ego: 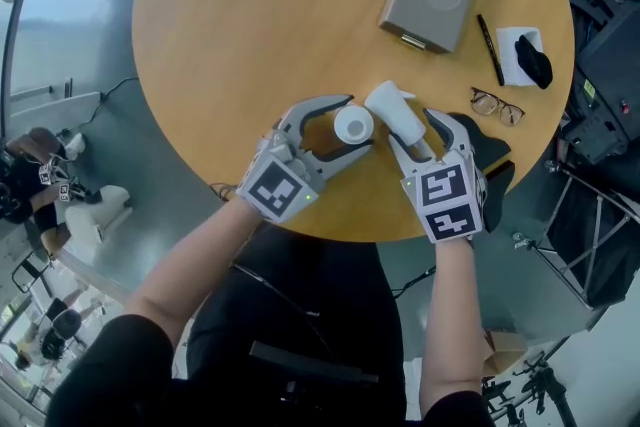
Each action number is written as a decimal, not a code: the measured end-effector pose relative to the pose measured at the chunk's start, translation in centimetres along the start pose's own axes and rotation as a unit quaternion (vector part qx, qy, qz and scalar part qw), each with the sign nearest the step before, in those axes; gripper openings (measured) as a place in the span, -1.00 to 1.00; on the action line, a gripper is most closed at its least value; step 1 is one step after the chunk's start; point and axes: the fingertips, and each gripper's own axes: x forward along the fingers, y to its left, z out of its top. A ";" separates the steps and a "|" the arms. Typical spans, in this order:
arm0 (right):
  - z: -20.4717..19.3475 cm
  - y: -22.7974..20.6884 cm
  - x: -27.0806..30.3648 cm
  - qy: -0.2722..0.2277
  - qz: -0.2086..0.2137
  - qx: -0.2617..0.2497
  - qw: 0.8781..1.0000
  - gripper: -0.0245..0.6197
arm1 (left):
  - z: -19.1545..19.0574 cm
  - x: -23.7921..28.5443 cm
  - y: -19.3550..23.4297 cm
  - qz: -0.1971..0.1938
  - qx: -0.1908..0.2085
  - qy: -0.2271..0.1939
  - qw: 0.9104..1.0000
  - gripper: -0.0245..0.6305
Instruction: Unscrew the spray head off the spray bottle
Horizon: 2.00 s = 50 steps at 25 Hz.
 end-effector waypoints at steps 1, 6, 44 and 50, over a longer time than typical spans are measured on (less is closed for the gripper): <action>0.3 0.2 -0.6 -0.003 0.001 0.000 1.000 -0.06 | 0.4 -0.5 0.0 0.003 0.002 0.000 1.000 0.07; 1.6 1.7 -3.9 -0.020 0.014 -0.001 1.000 -0.06 | 3.0 -3.2 -0.3 0.016 -0.002 0.006 1.000 0.07; 20.3 17.4 -40.0 -0.426 0.168 0.003 0.889 -0.19 | 34.8 -21.6 -11.7 -0.014 -0.043 -0.082 0.996 -0.40; 21.6 17.7 -42.7 -0.449 0.144 -0.010 0.882 -0.42 | 36.3 -23.5 -12.5 -0.012 -0.036 -0.081 0.996 -0.66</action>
